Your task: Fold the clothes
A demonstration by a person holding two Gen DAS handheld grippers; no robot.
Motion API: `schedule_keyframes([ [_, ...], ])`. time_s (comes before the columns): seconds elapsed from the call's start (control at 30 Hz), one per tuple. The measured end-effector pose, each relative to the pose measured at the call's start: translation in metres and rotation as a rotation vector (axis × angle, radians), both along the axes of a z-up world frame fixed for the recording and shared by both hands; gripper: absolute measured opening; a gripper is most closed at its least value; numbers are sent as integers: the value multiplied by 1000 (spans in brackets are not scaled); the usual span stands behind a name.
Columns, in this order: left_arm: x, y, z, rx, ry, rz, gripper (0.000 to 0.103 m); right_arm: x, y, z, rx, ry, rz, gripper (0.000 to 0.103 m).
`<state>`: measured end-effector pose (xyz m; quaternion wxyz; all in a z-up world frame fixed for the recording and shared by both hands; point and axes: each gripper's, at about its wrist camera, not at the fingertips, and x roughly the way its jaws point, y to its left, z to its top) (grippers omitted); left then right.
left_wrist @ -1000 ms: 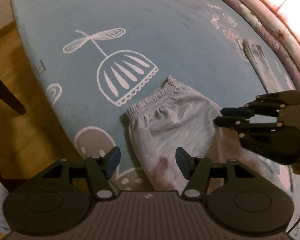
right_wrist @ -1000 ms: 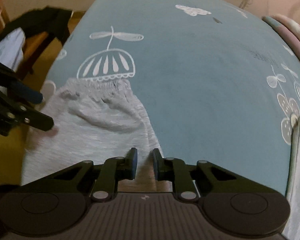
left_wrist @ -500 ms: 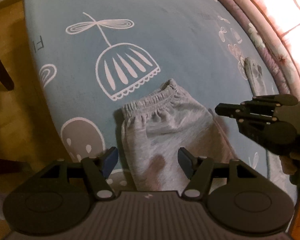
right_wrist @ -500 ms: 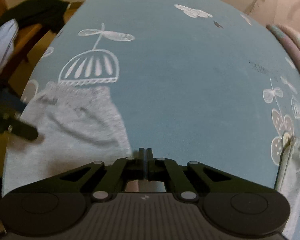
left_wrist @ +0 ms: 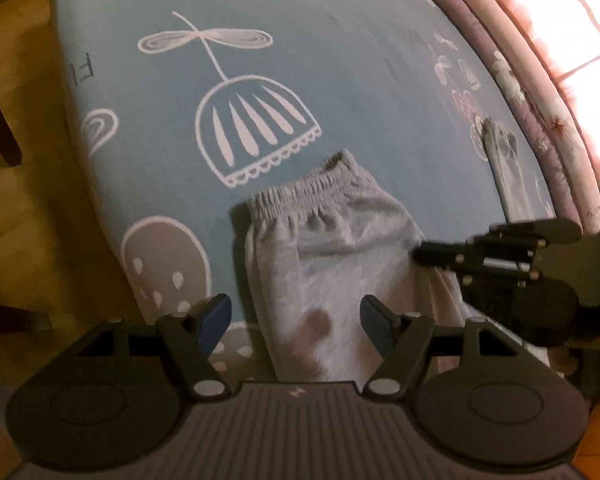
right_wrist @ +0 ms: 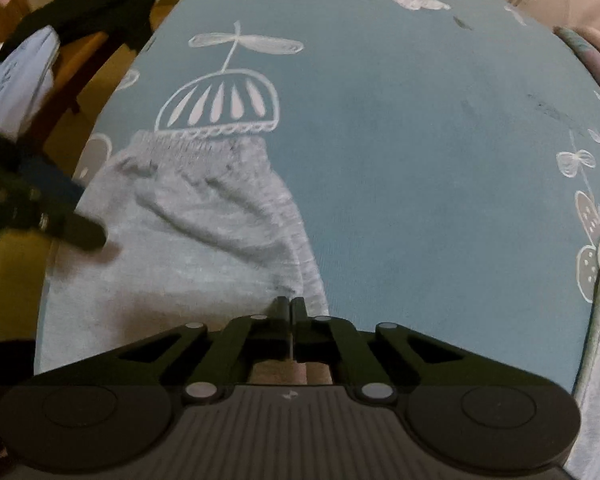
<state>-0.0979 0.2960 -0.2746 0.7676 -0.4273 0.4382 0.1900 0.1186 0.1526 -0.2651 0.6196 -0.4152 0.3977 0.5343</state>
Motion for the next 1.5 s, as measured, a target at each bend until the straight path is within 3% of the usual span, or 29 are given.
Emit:
schedule_keyframes([
  [0.2,4,-1,-2,-8,-12,-4,71,9,2,-5,4,-6,-53,4],
  [0.23,5,-1,-3,-4,-8,-6,71,10,2,-2,16,12,-69,10],
  [0.33,8,0,-6,11,-9,-17,71,20,-10,18,88,65,-168,41],
  [0.43,10,1,-8,18,-30,-24,68,27,-31,35,113,72,-263,47],
  [0.47,11,2,-8,19,-34,-25,63,28,-40,38,106,70,-286,50],
  [0.5,12,2,-8,21,-34,-28,39,27,-50,40,97,61,-310,51],
  [0.53,13,2,-10,29,-21,-33,25,26,-60,41,81,54,-323,51],
  [0.57,14,1,-11,42,-2,-35,8,25,-71,41,64,48,-333,51],
  [0.6,14,1,-9,55,8,-38,6,23,-81,40,40,41,-349,51],
  [0.73,12,-3,-3,117,48,-61,4,9,-115,32,-34,7,-352,51],
  [0.83,12,-4,-4,135,70,-81,4,-1,-134,23,-66,-23,-275,49],
  [0.93,14,-3,-5,139,78,-95,4,-5,-137,9,-119,5,-199,13],
  [1.13,17,-5,-4,165,89,-126,4,-8,-132,-16,-198,2,-130,15],
  [1.23,19,-7,-3,191,109,-139,4,-14,-130,-21,-206,-66,-96,4],
  [1.33,24,-10,0,213,136,-159,4,-3,-127,-18,-181,-140,-169,4],
  [1.4,25,-9,3,210,139,-169,4,8,-127,-9,-163,-121,-242,5],
  [1.5,24,-7,9,201,133,-190,6,7,-139,13,-105,-18,-309,13],
])
